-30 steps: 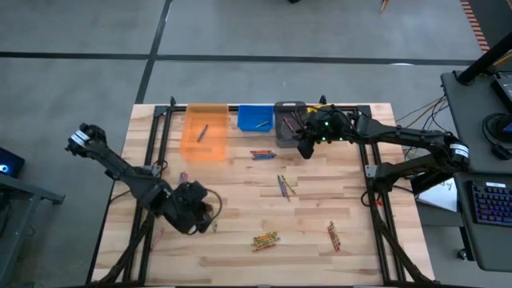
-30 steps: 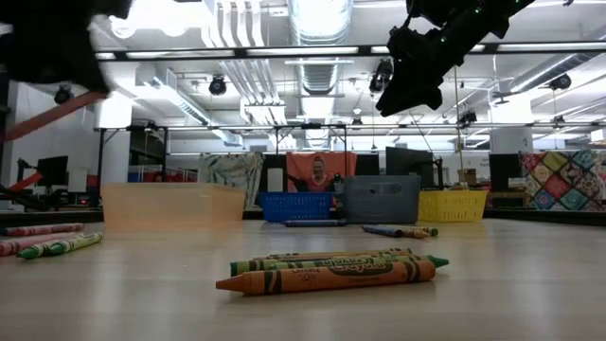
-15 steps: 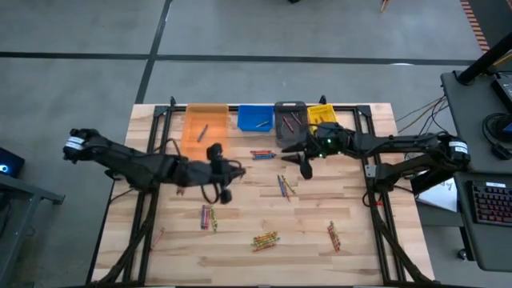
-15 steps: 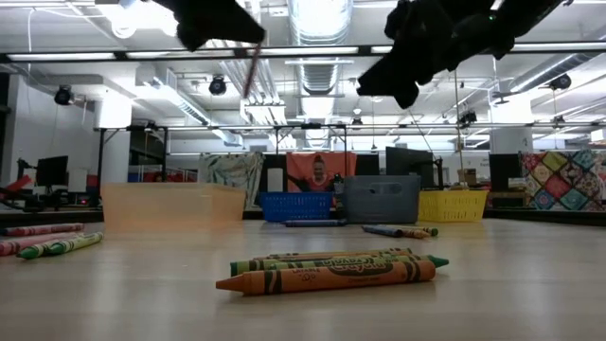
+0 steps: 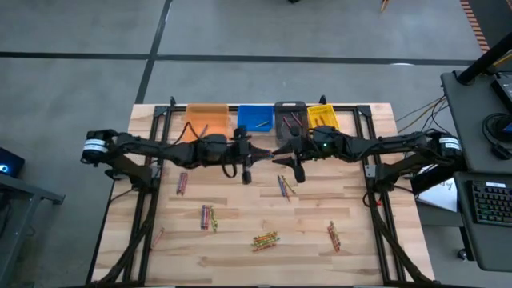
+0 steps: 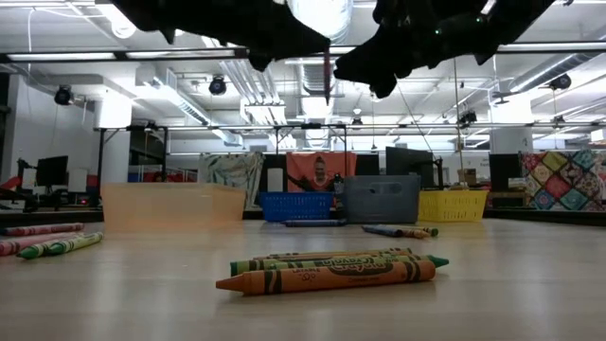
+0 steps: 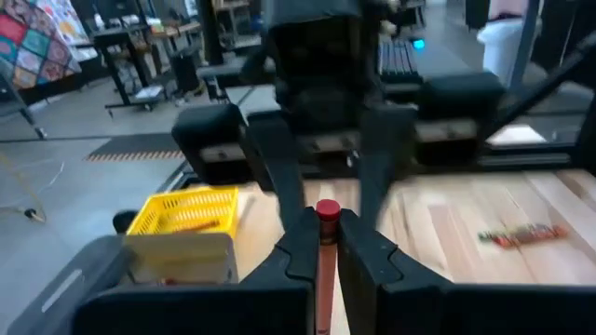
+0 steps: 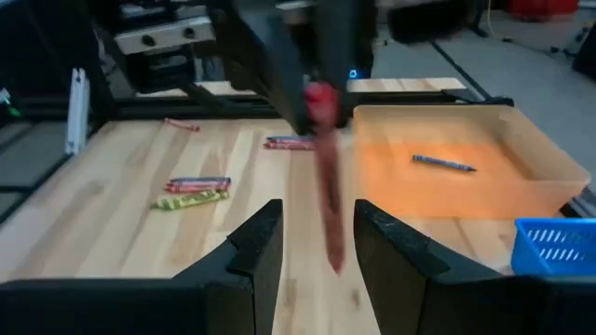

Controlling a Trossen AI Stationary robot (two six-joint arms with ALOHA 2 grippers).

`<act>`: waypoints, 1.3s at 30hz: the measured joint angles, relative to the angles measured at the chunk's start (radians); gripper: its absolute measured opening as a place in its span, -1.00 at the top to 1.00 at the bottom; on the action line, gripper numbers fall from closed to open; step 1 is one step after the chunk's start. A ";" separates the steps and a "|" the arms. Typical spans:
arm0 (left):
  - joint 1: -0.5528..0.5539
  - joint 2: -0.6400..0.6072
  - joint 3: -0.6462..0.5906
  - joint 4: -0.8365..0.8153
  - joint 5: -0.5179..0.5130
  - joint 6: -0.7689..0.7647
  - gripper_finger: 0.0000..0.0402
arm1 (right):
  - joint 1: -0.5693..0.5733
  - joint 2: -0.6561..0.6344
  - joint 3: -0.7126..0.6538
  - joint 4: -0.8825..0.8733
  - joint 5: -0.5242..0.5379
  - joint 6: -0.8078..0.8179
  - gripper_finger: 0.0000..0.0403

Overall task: Sort crayons
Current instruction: Put the red crayon into the black bin

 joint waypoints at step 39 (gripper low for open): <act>0.234 -0.012 0.001 -0.141 0.069 0.003 0.16 | -0.335 0.248 0.424 -0.647 0.324 0.079 0.93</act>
